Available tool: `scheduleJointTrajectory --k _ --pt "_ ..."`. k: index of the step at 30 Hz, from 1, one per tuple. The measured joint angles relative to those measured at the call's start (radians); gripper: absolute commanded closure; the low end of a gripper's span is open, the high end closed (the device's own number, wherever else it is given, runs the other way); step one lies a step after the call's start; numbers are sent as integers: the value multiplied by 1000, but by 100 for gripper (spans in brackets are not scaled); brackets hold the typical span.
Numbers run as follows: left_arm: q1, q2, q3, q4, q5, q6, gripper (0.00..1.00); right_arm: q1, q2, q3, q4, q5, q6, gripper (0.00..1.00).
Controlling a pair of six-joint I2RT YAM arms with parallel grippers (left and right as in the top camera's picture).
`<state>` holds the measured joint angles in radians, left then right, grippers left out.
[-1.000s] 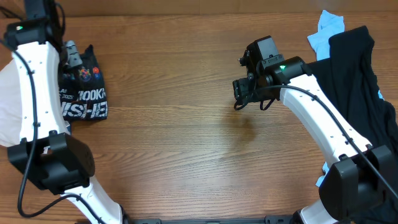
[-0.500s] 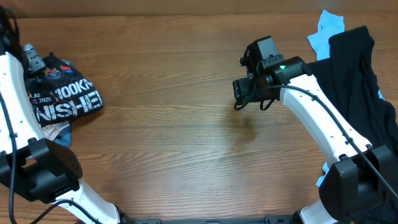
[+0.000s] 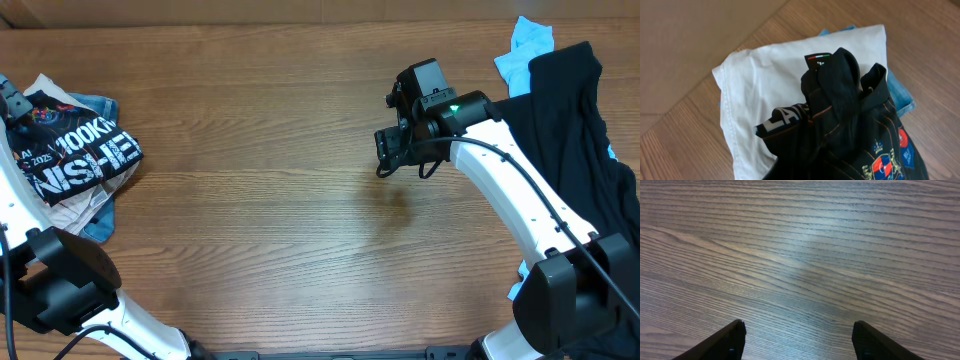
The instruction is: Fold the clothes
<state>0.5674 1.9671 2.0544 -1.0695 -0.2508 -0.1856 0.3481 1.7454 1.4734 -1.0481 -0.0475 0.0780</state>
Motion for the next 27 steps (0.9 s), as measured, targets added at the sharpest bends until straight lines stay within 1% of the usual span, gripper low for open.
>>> scheduleJointTrajectory --k 8,27 --pt "14 0 0 44 0 -1 96 0 0 0 -10 0 0 27" --pt "95 0 -18 98 0 -3 96 0 0 0 -10 0 0 26"
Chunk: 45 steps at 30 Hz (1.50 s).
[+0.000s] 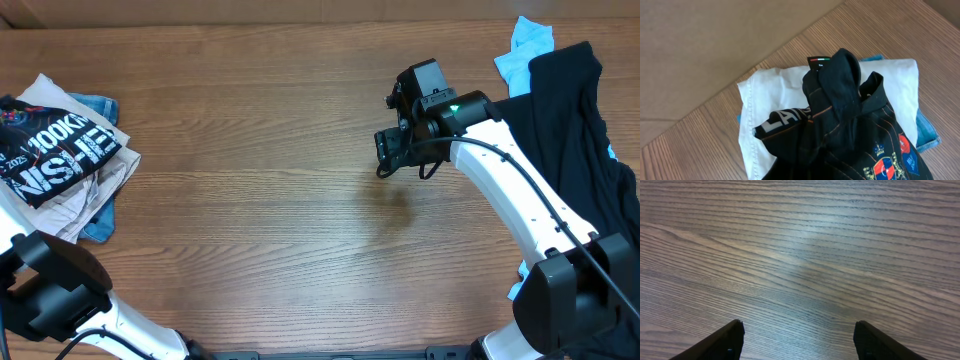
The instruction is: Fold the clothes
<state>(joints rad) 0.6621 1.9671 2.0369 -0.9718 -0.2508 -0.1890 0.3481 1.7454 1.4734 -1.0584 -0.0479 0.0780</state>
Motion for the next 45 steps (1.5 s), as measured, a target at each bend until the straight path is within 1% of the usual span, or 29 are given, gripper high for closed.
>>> scheduleJointTrajectory --k 9,20,27,31,40,42,43,44,45 --pt "13 3 0 3 0 0 96 0 0 0 0 -5 0 25" --pt "15 45 0 63 28 8 96 0 0 0 0 -8 0 24" --pt "24 45 -1 -29 19 9 96 0 0 0 0 -8 0 24" --pt "32 45 -1 -86 -47 -4 96 0 0 0 0 -8 0 24" --pt "77 63 -1 -87 -86 -21 96 -1 0 0 0 -8 0 23" --pt "90 66 -2 -82 -86 -22 91 -1 0 0 0 -8 0 23" --pt "94 66 -2 -82 -86 -23 85 -1 0 0 -1 -8 0 23" --pt "98 66 -2 -81 -86 -23 75 -1 0 0 1 -8 0 23" --pt "100 66 -2 -80 -86 -25 70 0 0 0 0 -8 0 23"
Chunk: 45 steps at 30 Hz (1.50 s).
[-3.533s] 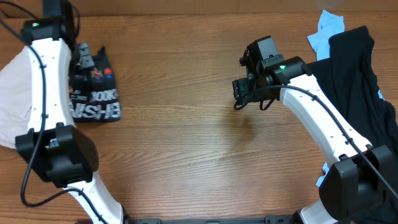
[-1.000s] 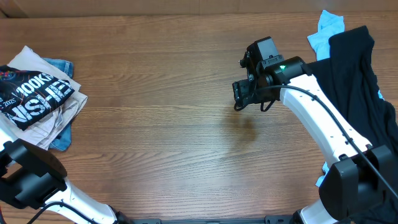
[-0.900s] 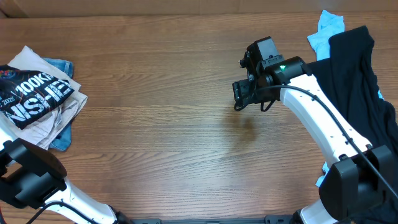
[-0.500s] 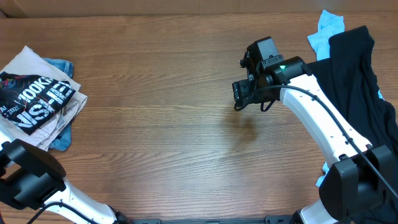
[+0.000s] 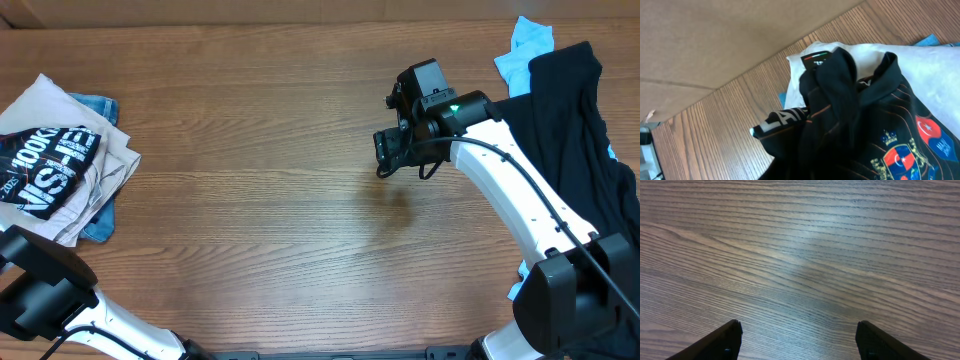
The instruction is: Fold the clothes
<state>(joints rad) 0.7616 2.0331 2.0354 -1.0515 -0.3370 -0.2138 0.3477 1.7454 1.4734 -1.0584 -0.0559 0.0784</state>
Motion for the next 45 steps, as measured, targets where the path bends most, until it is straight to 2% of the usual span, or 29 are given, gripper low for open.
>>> scheduleJointTrajectory --k 4,10,15,19,22,25,30,32,33,38,41,43,45 --pt "0 0 0 4 -5 -11 57 0 0 0 1 0 0 23" --pt "0 0 0 12 14 -16 55 0 0 0 0 0 0 23" --pt "0 0 0 11 135 -16 55 0 0 0 1 0 0 23" --pt "-14 0 0 -98 272 -16 55 0 0 0 5 0 0 22" --pt "-43 0 0 -183 303 -16 58 0 0 0 5 0 0 22" --pt "-136 0 0 -310 324 -16 59 0 0 0 7 0 0 21" --pt "-290 -4 0 -428 287 -16 59 0 0 0 -8 0 0 16" --pt "-328 -23 -3 -444 278 -15 58 0 0 0 -13 0 0 7" --pt "-346 -41 -6 -456 275 -15 57 0 0 0 -18 0 -1 0" --pt "-430 -272 -15 -522 256 -20 56 0 0 0 -35 0 0 0" --pt "-462 -429 -82 -516 220 -50 54 0 0 0 -36 0 0 0" --pt "-469 -512 -164 -509 194 -89 49 0 0 0 -42 0 0 0" --pt "-466 -598 -303 -454 155 -139 38 0 0 0 -45 0 0 0"
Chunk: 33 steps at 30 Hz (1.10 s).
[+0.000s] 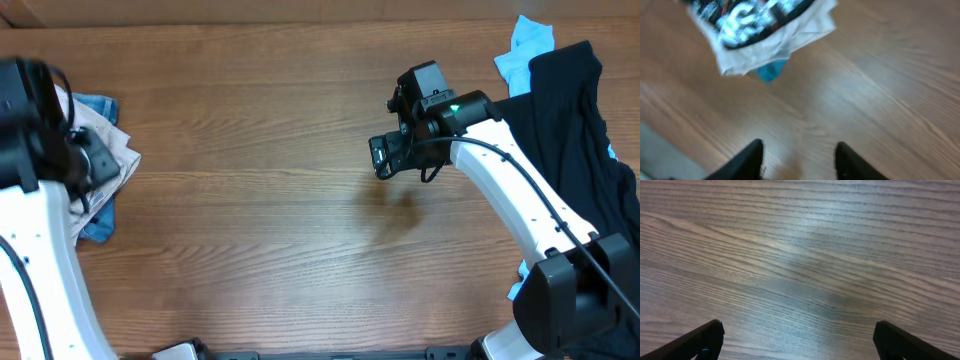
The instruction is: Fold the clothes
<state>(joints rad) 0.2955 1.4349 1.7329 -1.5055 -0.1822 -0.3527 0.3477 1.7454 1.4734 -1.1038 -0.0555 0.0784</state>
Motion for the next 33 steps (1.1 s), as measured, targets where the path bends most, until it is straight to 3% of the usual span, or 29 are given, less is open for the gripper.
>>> scheduleJointTrajectory --k 3,6,14,22,28,31,33 --pt "21 -105 -214 125 -60 -62 24 0 0 0 -11 0 0 0" --pt "96 -157 -362 264 -93 -97 19 0 0 0 -13 0 0 0" --pt "368 -26 -444 524 -32 -80 23 0 0 0 -14 0 0 0" --pt "383 224 -450 658 10 -19 23 0 0 0 -36 0 0 0" --pt "383 260 -452 776 15 48 25 0 0 0 -43 0 0 0" --pt "383 266 -451 780 14 65 28 0 0 0 -43 0 0 0" --pt "383 307 -451 772 15 69 39 0 0 0 -43 0 0 0"
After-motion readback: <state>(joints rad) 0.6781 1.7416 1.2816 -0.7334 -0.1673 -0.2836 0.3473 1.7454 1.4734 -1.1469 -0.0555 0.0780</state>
